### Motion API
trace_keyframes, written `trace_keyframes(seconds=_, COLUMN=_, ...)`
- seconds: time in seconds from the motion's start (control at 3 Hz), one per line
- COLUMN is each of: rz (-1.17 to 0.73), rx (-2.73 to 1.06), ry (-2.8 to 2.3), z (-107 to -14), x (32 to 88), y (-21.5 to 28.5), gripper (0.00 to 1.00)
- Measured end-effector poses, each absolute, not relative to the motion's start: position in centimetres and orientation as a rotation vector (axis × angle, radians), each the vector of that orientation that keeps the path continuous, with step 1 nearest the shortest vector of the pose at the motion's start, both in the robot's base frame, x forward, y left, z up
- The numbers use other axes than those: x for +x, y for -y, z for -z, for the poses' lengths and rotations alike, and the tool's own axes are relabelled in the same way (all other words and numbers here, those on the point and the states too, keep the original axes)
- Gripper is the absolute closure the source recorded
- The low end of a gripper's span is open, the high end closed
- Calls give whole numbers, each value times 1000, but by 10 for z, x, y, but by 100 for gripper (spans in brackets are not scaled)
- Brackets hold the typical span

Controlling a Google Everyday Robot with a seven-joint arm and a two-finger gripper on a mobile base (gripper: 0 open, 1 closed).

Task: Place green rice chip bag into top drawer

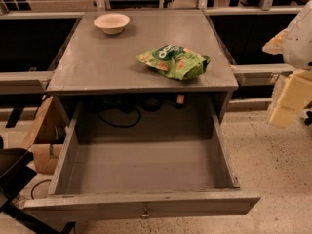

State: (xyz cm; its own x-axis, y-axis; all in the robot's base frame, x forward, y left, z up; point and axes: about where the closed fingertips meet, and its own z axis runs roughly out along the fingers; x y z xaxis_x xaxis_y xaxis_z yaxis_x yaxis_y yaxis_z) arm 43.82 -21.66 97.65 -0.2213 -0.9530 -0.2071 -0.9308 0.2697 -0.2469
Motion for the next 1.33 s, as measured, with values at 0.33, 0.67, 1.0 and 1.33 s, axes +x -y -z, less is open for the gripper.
trace_keyframes(seconds=0.33, rz=104, rx=-1721, ry=-2226, z=-978, x=439, y=216, gripper=0)
trace_keyframes(seconds=0.67, rz=114, rx=-1673, ry=-2167, z=-980, x=467, y=214, gripper=0)
trace_keyframes(seconds=1.0, rz=41, rx=-1449, ry=-2047, z=-991, x=548, y=206, gripper=0)
trace_keyframes(seconds=1.33, rz=-71, rx=-1227, ry=-1994, z=-999, x=603, y=200, gripper=0)
